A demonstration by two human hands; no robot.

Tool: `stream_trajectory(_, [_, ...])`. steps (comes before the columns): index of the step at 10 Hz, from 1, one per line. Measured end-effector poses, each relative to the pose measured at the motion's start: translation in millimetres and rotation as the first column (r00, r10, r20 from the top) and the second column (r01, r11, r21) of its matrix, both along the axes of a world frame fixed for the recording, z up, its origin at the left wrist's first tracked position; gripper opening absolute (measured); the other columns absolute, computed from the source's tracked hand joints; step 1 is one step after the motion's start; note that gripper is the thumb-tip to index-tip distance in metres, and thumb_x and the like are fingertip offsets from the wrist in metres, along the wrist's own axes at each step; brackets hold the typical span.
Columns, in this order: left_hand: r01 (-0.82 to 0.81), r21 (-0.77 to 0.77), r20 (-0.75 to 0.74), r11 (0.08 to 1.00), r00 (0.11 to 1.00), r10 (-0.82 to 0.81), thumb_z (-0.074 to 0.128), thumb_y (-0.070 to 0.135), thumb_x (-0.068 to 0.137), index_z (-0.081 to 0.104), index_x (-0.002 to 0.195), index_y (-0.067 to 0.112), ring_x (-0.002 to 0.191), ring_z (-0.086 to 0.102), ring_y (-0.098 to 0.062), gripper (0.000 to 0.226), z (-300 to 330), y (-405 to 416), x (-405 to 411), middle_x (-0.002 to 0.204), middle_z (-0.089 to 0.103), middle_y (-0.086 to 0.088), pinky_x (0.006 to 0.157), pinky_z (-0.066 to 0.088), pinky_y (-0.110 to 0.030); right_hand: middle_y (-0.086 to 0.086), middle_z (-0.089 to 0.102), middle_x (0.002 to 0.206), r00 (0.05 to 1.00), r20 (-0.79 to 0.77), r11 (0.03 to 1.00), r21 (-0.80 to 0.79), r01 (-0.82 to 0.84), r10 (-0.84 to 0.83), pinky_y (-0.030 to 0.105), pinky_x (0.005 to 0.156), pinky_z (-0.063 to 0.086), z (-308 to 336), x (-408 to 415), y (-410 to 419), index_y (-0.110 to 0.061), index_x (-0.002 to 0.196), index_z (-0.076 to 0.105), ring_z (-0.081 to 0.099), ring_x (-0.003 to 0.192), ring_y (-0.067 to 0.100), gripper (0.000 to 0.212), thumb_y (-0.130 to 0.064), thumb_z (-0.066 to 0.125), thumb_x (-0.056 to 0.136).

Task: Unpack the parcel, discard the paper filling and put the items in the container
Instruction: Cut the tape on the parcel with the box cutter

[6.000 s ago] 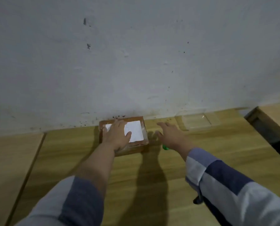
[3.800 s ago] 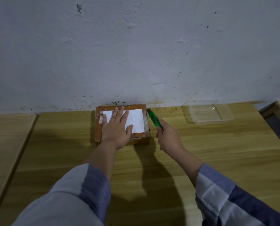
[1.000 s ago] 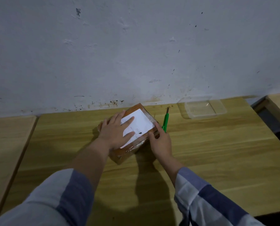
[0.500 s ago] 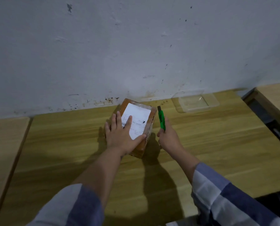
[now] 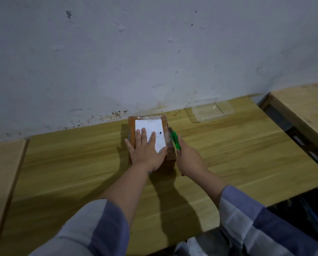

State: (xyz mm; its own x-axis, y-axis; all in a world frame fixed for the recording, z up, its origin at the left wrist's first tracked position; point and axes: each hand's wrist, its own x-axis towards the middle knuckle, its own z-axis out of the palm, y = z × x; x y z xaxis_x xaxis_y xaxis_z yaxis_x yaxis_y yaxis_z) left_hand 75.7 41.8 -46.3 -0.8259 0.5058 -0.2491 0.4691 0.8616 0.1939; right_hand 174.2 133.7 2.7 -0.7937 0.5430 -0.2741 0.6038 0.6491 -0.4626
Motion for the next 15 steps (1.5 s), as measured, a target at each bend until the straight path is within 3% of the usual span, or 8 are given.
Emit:
stream_trajectory(2, [0.184, -0.006, -0.104, 0.983, 0.977, -0.184, 0.013, 0.068, 0.09, -0.002, 0.151, 0.035, 0.146, -0.02, -0.016, 0.071, -11, -19, -11, 0.16, -0.015, 0.002, 0.116, -0.013, -0.053, 0.017, 0.066, 0.107, 0.996, 0.077, 0.994, 0.101, -0.048, 0.04, 0.032, 0.063, 0.041, 5, -15, -4, -0.016, 0.151, 0.001, 0.064, 0.093, 0.031, 0.073, -0.007, 0.043, 0.092])
stream_trajectory(5, [0.166, -0.029, -0.163, 0.986, 0.972, -0.169, 0.005, 0.069, 0.088, -0.005, 0.151, 0.032, 0.146, -0.019, -0.02, 0.074, -12, -17, -7, 0.16, -0.014, -0.001, 0.116, -0.011, -0.054, 0.017, 0.064, 0.113, 0.993, 0.093, 0.985, 0.151, -0.082, 0.068, 0.035, 0.072, 0.047, 9, -37, -6, -0.012, 0.148, 0.011, 0.063, 0.1, 0.032, 0.07, -0.012, 0.051, 0.091])
stream_trajectory(8, [0.155, -0.053, -0.161, 0.987, 0.974, -0.161, 0.005, 0.068, 0.088, -0.005, 0.151, 0.03, 0.146, -0.018, -0.021, 0.074, -9, -15, -4, 0.16, -0.014, -0.003, 0.116, -0.008, -0.055, 0.02, 0.059, 0.12, 0.98, 0.182, 0.971, 0.205, -0.121, 0.084, 0.033, 0.071, 0.043, 15, -23, -17, -0.012, 0.15, 0.004, 0.061, 0.106, 0.032, 0.067, -0.009, 0.041, 0.094])
stream_trajectory(10, [0.135, -0.037, -0.164, 0.99, 0.977, -0.139, 0.006, 0.069, 0.088, -0.004, 0.151, 0.03, 0.146, -0.017, -0.02, 0.074, -12, -14, 0, 0.16, -0.013, -0.002, 0.116, -0.011, -0.054, 0.02, 0.059, 0.121, 0.985, 0.152, 0.98, 0.168, -0.108, 0.082, 0.036, 0.079, 0.046, 17, -4, -27, -0.014, 0.15, 0.007, 0.059, 0.108, 0.033, 0.063, -0.01, 0.036, 0.095])
stream_trajectory(12, [0.117, -0.043, -0.156, 0.992, 0.98, -0.122, 0.012, 0.068, 0.09, -0.002, 0.151, 0.03, 0.146, -0.017, -0.02, 0.073, -13, -14, 0, 0.16, -0.014, -0.002, 0.116, -0.009, -0.055, 0.016, 0.058, 0.124, 0.967, 0.245, 0.977, 0.176, -0.121, 0.075, 0.035, 0.079, 0.045, 13, 12, -32, -0.013, 0.148, 0.017, 0.058, 0.112, 0.031, 0.057, -0.008, 0.035, 0.094])
stream_trajectory(13, [0.112, -0.039, -0.152, 0.993, 0.981, -0.117, 0.014, 0.066, 0.09, -0.001, 0.151, 0.03, 0.146, -0.018, -0.02, 0.073, -12, -13, 1, 0.16, -0.013, -0.002, 0.116, -0.01, -0.055, 0.016, 0.06, 0.121, 0.968, 0.243, 0.98, 0.171, -0.102, 0.058, 0.033, 0.074, 0.042, 10, 28, -33, -0.02, 0.151, 0.01, 0.06, 0.108, 0.031, 0.065, -0.005, 0.035, 0.092])
stream_trajectory(15, [0.114, -0.032, -0.165, 0.993, 0.979, -0.118, 0.014, 0.066, 0.09, 0.0, 0.151, 0.03, 0.147, -0.016, -0.02, 0.072, -12, -14, 2, 0.161, -0.011, -0.002, 0.116, -0.008, -0.055, 0.015, 0.063, 0.116, 0.986, 0.167, 0.994, 0.105, -0.022, 0.004, 0.035, 0.074, 0.045, 13, 44, -30, -0.027, 0.149, 0.017, 0.061, 0.103, 0.032, 0.066, -0.009, 0.036, 0.089])
